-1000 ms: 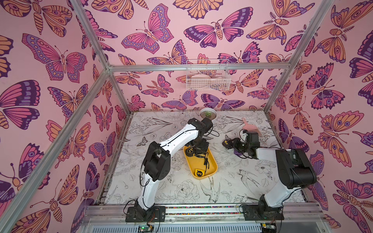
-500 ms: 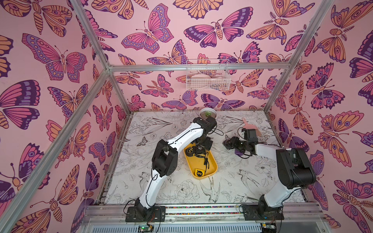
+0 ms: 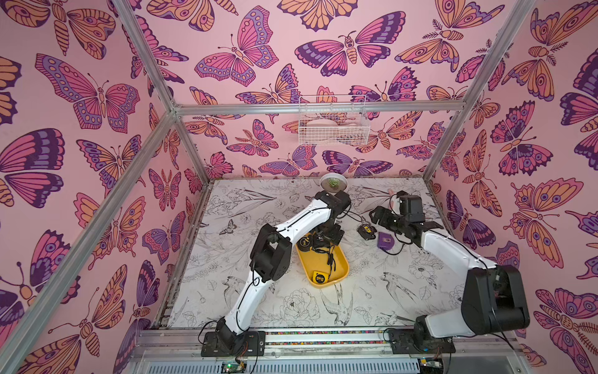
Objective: Take the tape measure out of the storage box
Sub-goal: Place the tape measure at the center of the board, then pick up the tape measure from the storage box.
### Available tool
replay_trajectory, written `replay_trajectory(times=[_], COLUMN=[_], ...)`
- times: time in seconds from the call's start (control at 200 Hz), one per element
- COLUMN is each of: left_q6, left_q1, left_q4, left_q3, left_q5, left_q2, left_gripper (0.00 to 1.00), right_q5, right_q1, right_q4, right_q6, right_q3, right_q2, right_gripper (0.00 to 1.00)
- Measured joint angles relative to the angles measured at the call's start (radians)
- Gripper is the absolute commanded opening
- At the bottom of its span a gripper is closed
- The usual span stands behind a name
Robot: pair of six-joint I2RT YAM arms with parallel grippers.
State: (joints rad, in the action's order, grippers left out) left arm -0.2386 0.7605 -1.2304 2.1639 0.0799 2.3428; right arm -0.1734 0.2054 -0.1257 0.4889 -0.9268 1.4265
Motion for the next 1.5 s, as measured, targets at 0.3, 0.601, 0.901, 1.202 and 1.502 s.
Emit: replay_trajectory(times=[0.3, 0.601, 0.901, 1.202, 1.502], left_q6=[0.021, 0.035, 0.037, 0.044, 0.125], left_q1=[0.017, 0.031, 0.032, 0.032, 0.032], left_q4=[-0.003, 0.072, 0.164, 0.188, 0.312], left_q3=[-0.001, -0.101, -0.312, -0.327, -0.34], left_q5=[0.054, 0.043, -0.005, 0.021, 0.012], left_q2=[0.032, 0.006, -0.135, -0.188, -0.188], left_gripper=[1.0, 0.91, 0.76, 1.0, 1.0], right_q5=[0.027, 0.039, 0.039, 0.043, 0.071], right_q1=[0.026, 0.039, 0.048, 0.074, 0.091], right_q4=[-0.018, -0.018, -0.018, -0.018, -0.031], right_q6=[-0.026, -0.042, -0.045, -0.045, -0.049], right_q3=[0.028, 0.042, 0.042, 0.042, 0.042], right_q2=[-0.105, -0.137, -0.15, -0.153, -0.198], right_gripper=[0.94, 0.94, 0.94, 0.94, 0.94])
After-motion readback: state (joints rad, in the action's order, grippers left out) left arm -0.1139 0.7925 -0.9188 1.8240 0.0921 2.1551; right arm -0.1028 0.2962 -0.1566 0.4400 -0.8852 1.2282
